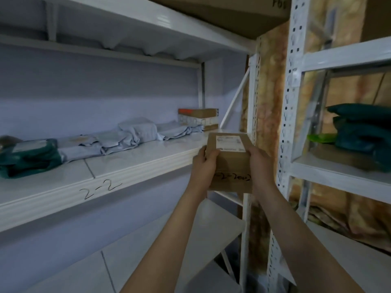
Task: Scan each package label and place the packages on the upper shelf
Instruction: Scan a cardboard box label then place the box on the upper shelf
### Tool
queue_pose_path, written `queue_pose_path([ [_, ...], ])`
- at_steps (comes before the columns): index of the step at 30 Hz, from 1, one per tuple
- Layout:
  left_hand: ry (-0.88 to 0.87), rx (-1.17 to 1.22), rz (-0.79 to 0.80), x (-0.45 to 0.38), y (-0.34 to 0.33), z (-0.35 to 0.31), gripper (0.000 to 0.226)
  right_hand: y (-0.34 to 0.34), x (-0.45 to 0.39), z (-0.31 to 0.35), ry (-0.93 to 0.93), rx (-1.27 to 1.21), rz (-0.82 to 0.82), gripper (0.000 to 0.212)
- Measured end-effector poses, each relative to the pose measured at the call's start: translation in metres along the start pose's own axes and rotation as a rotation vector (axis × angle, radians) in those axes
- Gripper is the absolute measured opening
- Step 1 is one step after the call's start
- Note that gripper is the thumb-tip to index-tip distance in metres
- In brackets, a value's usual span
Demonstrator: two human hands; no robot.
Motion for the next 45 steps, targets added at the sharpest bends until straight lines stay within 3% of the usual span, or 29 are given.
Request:
queue_pose_path([
  [6,-0.129,-0.013,-0.025,-0.088,-0.004,-0.036,0.025,-0.031,-0.082,0.04,0.087,-0.045,0.088,0.063],
  [8,-0.17,-0.023,-0.048,-0.12,0.002,-0.046,0.021,-0.051,-0.112,0.052,0.132,-0.053,0.134,0.054],
  [11,-0.18,-0.052,-0.099,-0.169,0.014,-0.052,0.04,-0.079,-0.154,0.063,0.183,-0.037,0.155,0.032],
  [16,-0.192,-0.063,-0.19,-0.249,0.04,-0.072,0.051,-0.134,-0.221,0.089,0.236,0.032,0.231,0.053],
  [29,-0.18,-0.087,-0.264,-0.401,0.039,-0.072,0.086,-0.194,-0.373,0.102,0.409,-0.084,0.336,0.051],
  [36,-0.283,-0.454,-0.392,-0.454,0.033,-0.069,0.054,-0.226,-0.461,0.093,0.353,-0.019,0.397,0.04],
  [41,-0.2,-0.549,-0.373,-0.48,0.037,-0.035,0.026,-0.244,-0.5,0.05,0.256,0.09,0.458,0.05],
  [45,-0.167,-0.727,-0.403,-0.491,0.041,-0.022,0.039,-0.25,-0.514,0.038,0.292,0.172,0.441,0.059],
])
Point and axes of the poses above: each hand's wrist, its own x-axis away from the middle knuckle, its own y-axis out of the back of the hand, z = x × y, the point moved 9 cm from there along -x, towards the middle knuckle, and after that the axes turned 3 degrees about z, right-handed, at the moved point
